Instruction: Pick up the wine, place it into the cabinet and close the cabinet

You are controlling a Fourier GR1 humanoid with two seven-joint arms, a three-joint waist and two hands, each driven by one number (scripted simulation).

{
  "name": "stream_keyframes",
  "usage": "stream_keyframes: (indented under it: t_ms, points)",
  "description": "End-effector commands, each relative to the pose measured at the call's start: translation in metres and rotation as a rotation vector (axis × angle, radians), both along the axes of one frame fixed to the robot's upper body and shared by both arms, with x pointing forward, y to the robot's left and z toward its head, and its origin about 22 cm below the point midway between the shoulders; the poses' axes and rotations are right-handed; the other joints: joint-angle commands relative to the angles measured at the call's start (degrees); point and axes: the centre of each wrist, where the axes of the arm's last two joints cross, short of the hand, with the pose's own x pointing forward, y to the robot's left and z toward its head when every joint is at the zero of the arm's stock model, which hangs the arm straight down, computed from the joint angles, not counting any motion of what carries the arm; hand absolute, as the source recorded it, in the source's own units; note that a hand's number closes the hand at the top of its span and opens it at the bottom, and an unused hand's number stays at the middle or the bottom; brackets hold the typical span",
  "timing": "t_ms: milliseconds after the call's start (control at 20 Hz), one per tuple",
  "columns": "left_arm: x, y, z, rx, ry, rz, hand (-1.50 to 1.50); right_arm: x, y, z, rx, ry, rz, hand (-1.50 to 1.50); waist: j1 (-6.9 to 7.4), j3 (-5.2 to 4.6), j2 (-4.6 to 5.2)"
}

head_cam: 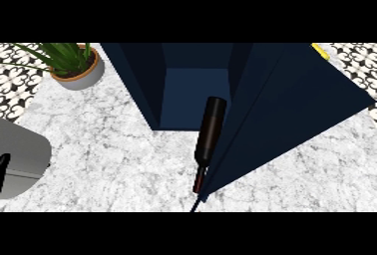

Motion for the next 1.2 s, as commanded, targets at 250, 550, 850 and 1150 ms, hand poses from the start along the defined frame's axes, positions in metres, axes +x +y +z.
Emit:
stream_keyframes:
  t_ms: [250, 550, 850, 1150]
  points:
    - [0.007, 0.000, 0.016, -0.045, 0.011, -0.053, -1.50, -0.010, 0.044, 0.018, 0.038, -0.119, 0.080, 1.50, 0.53, 0.00, 0.18]
    - [0.017, -0.002, 0.022, -0.055, 0.003, -0.070, -1.50, 0.018, 0.066, 0.019, 0.047, -0.091, 0.074, 1.50, 1.63, 0.01, 0.65]
    - [0.023, 0.002, 0.014, -0.052, 0.006, -0.066, -1.50, 0.051, 0.084, 0.052, 0.068, -0.102, 0.066, 1.50, 2.02, -0.04, 0.74]
    - [0.031, 0.000, 0.019, -0.073, 0.002, -0.028, -1.50, 0.104, 0.121, 0.078, 0.059, -0.145, -0.009, 1.50, 1.73, 0.08, 0.80]
